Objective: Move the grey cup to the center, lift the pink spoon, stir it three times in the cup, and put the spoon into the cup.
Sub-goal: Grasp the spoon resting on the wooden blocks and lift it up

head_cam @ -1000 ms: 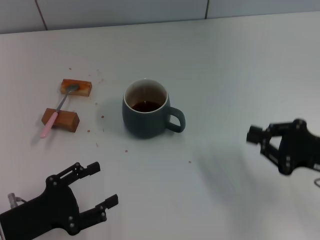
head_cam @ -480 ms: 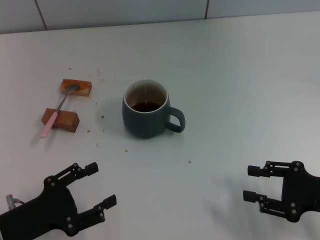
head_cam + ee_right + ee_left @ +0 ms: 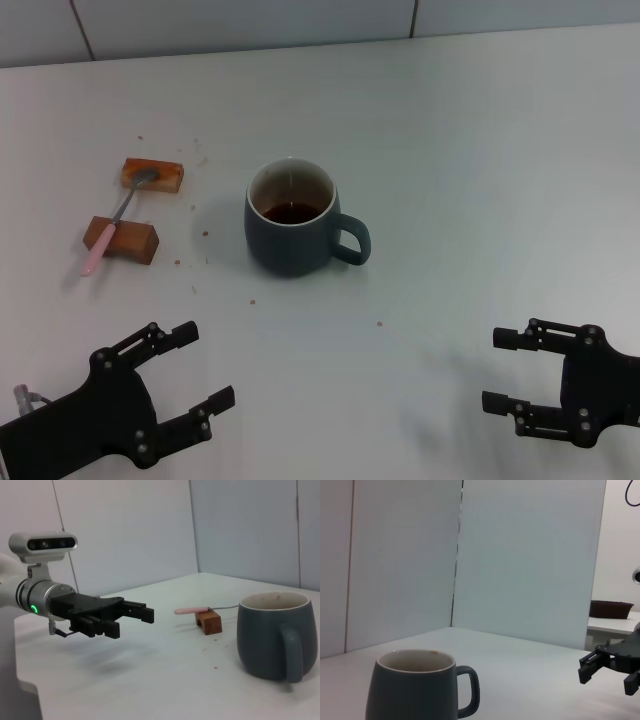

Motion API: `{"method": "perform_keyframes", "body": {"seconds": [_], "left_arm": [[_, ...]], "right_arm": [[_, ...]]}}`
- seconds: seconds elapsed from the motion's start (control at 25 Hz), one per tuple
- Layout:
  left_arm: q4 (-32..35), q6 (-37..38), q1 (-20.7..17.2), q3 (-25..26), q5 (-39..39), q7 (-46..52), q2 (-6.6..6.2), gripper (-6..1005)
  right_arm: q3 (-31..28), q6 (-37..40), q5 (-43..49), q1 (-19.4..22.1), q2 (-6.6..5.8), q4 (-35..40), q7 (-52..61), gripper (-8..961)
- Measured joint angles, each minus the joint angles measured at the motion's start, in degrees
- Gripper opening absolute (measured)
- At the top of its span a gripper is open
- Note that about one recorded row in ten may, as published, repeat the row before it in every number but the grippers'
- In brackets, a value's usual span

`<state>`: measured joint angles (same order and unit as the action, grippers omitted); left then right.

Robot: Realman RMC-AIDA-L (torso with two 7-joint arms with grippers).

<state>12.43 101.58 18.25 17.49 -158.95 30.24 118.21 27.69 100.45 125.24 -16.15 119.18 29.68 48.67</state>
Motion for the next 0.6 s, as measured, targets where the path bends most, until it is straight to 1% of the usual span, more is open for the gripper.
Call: {"method": "perform_keyframes", "body": {"seconds": [0.6], "left_arm": [[0.06, -0.16, 0.03, 0.00, 0.04, -0.01, 0.00, 770]], "right_arm": [[-0.51, -0.38, -0.33, 0.17, 0.04, -0.11, -3.42, 720]]}}
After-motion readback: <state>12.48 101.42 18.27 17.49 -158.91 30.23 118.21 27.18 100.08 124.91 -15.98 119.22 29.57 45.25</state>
